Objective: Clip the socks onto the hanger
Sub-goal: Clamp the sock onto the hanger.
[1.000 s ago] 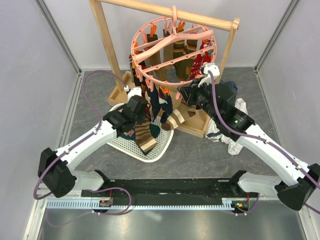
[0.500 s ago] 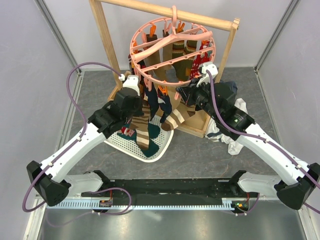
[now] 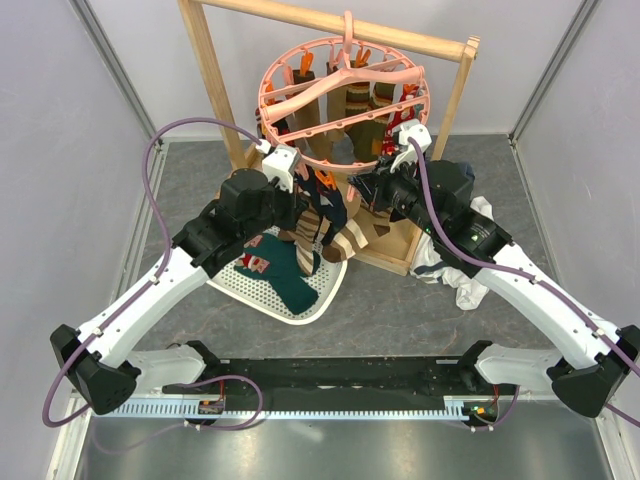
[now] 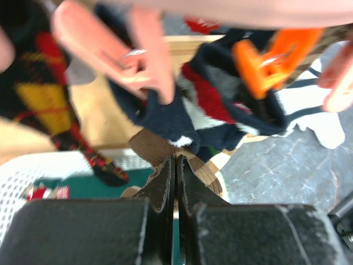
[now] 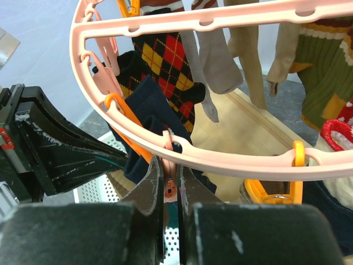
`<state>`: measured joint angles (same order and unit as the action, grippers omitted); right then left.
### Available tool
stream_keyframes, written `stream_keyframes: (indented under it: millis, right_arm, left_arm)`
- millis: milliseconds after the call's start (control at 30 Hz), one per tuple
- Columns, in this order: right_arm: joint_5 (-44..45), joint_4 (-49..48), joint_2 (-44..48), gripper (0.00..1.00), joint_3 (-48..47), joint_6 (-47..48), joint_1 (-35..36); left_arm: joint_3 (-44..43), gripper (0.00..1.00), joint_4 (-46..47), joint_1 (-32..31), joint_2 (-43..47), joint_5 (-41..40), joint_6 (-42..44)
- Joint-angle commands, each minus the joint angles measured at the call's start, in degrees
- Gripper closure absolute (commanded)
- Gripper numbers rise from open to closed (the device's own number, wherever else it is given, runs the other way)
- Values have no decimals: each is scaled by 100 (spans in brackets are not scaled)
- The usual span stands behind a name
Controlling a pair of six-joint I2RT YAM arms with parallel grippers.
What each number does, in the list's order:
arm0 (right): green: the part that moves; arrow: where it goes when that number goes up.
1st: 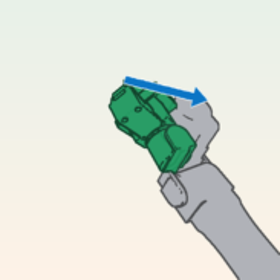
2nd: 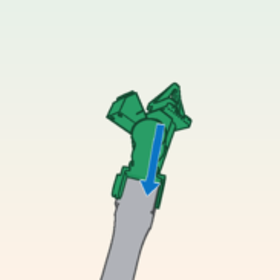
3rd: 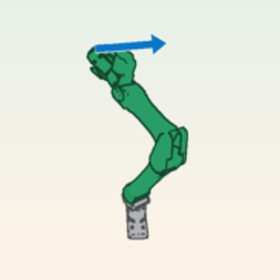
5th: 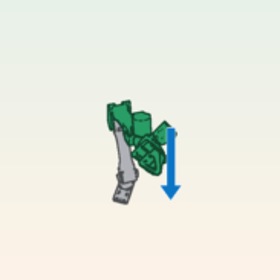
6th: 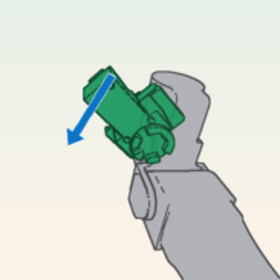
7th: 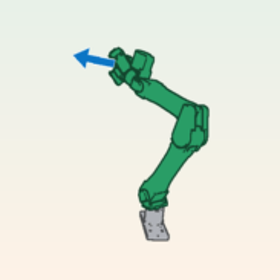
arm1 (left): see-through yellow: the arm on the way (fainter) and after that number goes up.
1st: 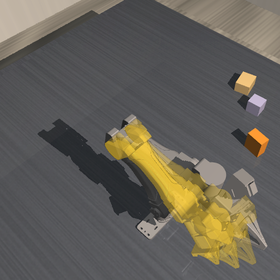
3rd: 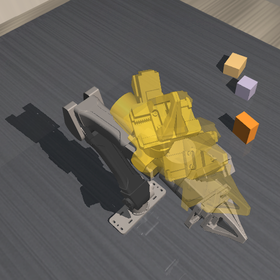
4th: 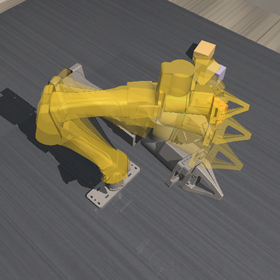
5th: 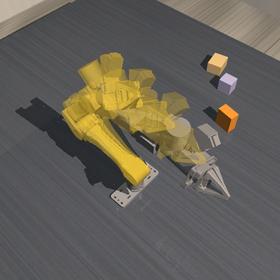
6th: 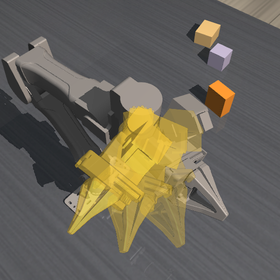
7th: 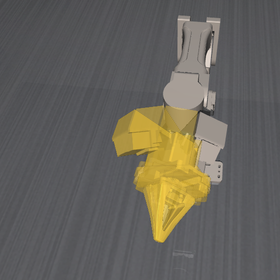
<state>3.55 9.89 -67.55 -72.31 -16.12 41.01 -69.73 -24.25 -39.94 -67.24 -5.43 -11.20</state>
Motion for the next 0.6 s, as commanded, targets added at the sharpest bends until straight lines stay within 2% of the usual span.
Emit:
stream_keyframes:
  millis: [0, 33, 200, 567]
  right_arm:
    - [-232, 145, 49, 100, -274, 144, -6]
    - [-258, 153, 49, 100, -283, 153, -14]
    - [-267, 154, -21, 100, -318, 144, -6]
    - [-346, 162, -74, 100, -415, 118, -6]
  left_arm:
    - [-137, 98, 570, -22, 229, 937, 627]
    - [-50, 98, 640, -22, 273, 1226, 698]
    - [162, 98, 808, -22, 598, 1632, 909]
    - [-40, 98, 1027, -31, 633, 2801, 804]
